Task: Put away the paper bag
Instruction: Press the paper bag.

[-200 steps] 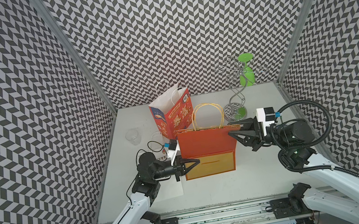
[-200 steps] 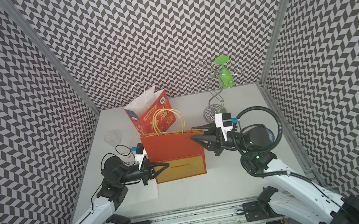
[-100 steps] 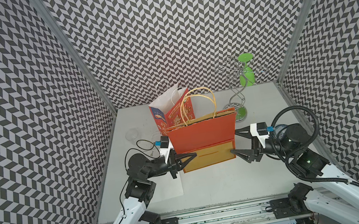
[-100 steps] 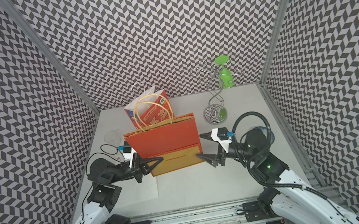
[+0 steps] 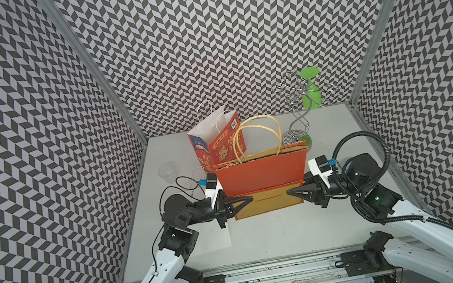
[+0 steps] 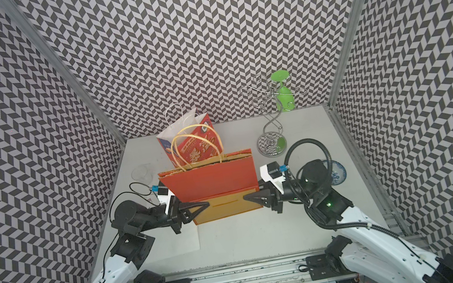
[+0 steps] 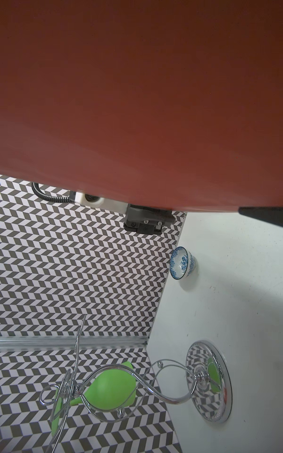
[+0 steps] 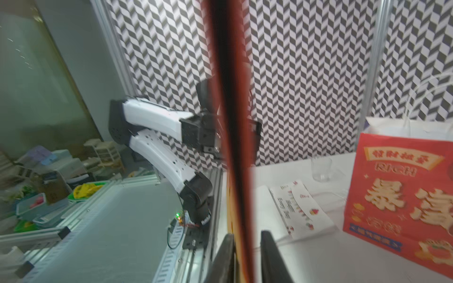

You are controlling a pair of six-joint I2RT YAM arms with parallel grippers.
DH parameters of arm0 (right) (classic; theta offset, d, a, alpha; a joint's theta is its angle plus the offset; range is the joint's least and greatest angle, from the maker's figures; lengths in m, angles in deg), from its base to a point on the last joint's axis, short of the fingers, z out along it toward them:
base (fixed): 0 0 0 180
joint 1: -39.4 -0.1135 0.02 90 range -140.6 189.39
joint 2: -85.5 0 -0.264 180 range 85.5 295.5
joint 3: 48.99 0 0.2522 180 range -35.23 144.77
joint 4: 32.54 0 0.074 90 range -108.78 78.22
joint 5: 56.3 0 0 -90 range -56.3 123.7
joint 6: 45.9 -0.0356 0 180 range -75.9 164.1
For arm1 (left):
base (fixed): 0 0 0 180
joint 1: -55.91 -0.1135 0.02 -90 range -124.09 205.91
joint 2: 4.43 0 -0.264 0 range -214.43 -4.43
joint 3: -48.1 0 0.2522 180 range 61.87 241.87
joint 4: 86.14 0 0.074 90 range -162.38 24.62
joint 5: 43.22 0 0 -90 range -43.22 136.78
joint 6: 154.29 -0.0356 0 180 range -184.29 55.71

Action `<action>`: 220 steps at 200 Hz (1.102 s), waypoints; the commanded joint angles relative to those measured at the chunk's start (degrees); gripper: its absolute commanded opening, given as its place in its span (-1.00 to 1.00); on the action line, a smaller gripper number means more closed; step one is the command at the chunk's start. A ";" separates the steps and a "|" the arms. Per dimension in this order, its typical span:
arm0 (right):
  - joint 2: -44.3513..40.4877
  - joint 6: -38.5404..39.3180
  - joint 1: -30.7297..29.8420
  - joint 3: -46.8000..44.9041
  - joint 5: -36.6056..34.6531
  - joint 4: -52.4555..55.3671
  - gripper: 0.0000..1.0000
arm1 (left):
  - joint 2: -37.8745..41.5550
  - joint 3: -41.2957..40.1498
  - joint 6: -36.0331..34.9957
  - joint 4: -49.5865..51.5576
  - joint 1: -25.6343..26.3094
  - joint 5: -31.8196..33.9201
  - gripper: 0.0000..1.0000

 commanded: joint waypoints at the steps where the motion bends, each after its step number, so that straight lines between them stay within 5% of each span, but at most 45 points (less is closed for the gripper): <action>1: -0.20 -0.66 -0.52 1.92 2.19 -4.75 -0.95 | -0.03 1.11 -0.51 -0.35 0.40 -0.49 -1.00; 16: -0.71 -0.34 -0.45 1.63 2.19 -4.55 -1.00 | 0.36 1.77 -1.16 1.51 0.39 1.49 -0.92; 46: -2.26 -0.14 -0.45 0.31 1.71 -3.68 -1.00 | 2.29 2.79 -2.88 -0.02 0.35 4.07 -0.21; 61: -2.65 1.27 -0.50 0.05 0.91 -1.22 -1.00 | 3.02 3.73 -2.74 -1.23 0.38 4.70 -0.10; 80: -2.69 2.30 -0.44 0.11 -0.31 1.38 -1.00 | 3.32 5.44 -2.59 -2.60 0.42 4.82 -0.29; 101: -2.50 1.97 -0.50 0.05 1.21 1.93 -1.00 | 2.80 7.26 -3.10 -1.80 0.43 5.72 -1.00; 134: -3.03 2.91 -0.46 0.06 1.58 3.96 -1.00 | 2.61 7.38 -1.73 -3.53 0.41 4.50 -1.00; 150: -3.27 3.12 -0.46 -0.05 1.14 4.37 -1.00 | 2.76 7.50 -1.72 -3.40 0.40 4.88 -0.51; 167: -3.26 3.57 -0.52 -0.27 0.88 5.05 -1.00 | 3.04 8.09 -1.67 -2.73 0.41 6.49 -0.42; 199: -2.76 4.79 -0.45 -1.32 0.34 7.33 -1.00 | 3.53 9.75 -1.73 -2.43 0.40 7.63 -0.99; 220: -2.49 4.87 -0.48 -2.12 0.78 8.00 -1.00 | 3.58 10.66 -1.63 -1.75 0.48 8.41 -1.00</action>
